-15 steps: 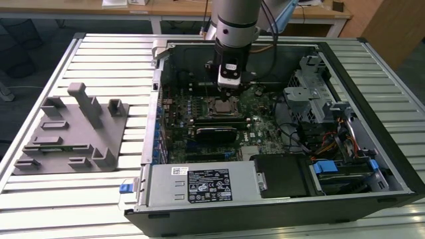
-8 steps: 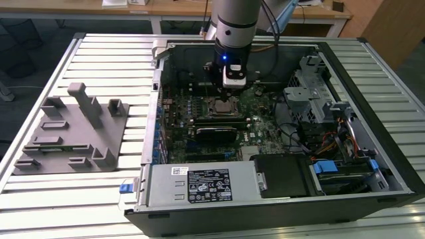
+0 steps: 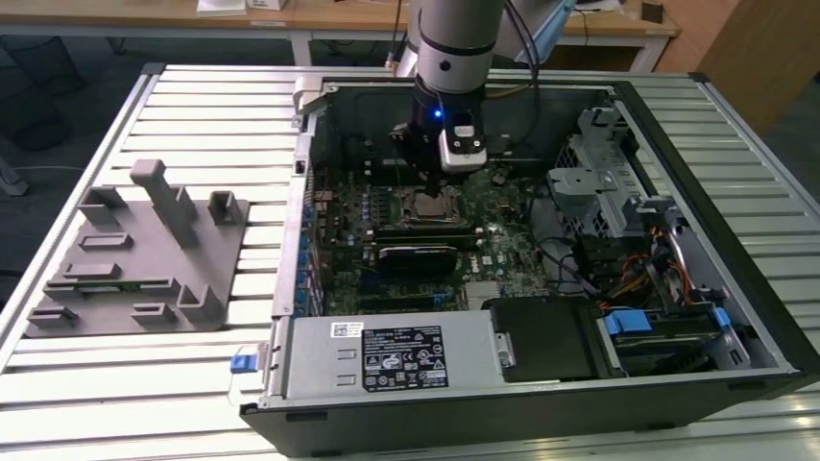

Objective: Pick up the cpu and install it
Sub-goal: 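Close the cpu cover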

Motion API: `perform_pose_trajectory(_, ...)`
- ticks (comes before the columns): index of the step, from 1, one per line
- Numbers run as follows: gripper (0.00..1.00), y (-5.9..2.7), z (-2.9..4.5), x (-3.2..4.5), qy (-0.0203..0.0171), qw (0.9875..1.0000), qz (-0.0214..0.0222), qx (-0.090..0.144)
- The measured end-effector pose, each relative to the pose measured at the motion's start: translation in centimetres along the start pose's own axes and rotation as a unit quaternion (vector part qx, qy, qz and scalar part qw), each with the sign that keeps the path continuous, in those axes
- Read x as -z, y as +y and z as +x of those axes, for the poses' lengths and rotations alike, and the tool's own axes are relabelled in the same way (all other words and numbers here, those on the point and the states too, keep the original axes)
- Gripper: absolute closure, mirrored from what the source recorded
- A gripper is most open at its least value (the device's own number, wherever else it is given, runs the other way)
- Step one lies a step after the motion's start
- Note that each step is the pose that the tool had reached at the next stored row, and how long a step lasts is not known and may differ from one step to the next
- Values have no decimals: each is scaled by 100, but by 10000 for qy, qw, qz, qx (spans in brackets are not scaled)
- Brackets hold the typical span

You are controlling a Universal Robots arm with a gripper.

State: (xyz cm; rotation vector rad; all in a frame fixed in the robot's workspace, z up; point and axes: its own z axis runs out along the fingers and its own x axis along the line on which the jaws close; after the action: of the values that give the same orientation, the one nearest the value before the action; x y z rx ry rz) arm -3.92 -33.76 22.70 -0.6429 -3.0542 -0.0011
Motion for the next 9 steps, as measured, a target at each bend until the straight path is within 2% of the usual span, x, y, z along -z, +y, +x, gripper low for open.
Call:
perform_pose_trajectory(3, 89, 0, 0, -6, -1, 9996, 6, 274)
perform_pose_trajectory(5, 89, 0, 0, -11, -2, 9990, 9, 457)
perform_pose_trajectory(9, 89, 0, 0, -22, -3, 9966, 16, 821)
